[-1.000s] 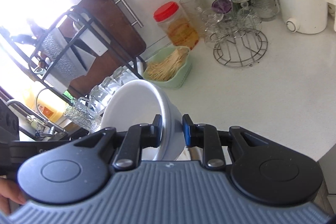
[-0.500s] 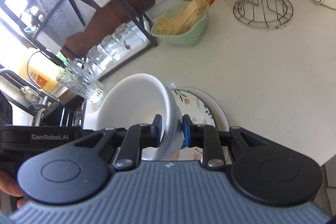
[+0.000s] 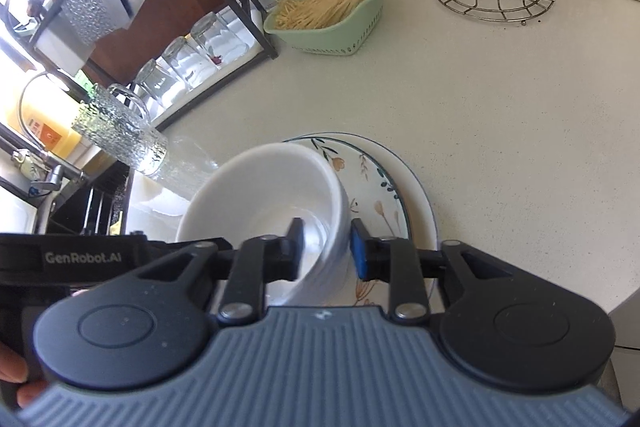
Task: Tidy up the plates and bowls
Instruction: 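Lower the white bowl onto the center of the floral plate stack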
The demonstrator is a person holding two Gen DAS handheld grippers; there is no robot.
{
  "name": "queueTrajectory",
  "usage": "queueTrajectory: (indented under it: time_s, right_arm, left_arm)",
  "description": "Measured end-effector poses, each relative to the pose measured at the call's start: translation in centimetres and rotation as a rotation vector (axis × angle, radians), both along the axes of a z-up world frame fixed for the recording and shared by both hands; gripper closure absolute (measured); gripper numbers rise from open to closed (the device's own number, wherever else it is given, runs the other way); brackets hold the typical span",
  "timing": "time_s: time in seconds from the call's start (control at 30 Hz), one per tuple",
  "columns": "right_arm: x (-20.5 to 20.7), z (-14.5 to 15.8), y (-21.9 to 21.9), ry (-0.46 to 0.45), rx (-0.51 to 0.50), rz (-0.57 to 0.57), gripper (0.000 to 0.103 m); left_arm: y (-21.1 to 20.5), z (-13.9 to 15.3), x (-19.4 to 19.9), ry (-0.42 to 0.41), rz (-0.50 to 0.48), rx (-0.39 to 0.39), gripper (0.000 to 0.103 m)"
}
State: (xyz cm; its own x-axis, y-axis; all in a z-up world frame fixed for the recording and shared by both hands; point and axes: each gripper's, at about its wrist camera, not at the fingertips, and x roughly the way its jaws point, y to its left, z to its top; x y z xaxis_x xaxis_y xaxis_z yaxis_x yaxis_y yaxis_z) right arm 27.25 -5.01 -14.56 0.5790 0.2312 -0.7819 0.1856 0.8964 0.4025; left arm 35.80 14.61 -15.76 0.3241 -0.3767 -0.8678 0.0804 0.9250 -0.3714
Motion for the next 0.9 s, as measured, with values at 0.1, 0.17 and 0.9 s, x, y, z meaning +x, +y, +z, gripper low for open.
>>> queueTrajectory:
  time_s: [0.1, 0.17, 0.9]
  right_arm:
    - [-0.5, 0.4, -0.3, -0.028, -0.002, -0.009, 0.049]
    - [-0.8, 0.6, -0.5, -0.038, -0.006, -0.007, 0.049]
    - [-5.9, 8.1, -4.5, -0.257, -0.088, 0.159, 0.049]
  left_arm:
    - [0.5, 0.8, -0.5, -0.030, 0.012, 0.005, 0.059]
    - [0.7, 1.4, -0.8, -0.050, 0.020, 0.018, 0.059]
    - [-1.4, 8.9, -10.6, -0.266, 0.131, 0.053, 0.059]
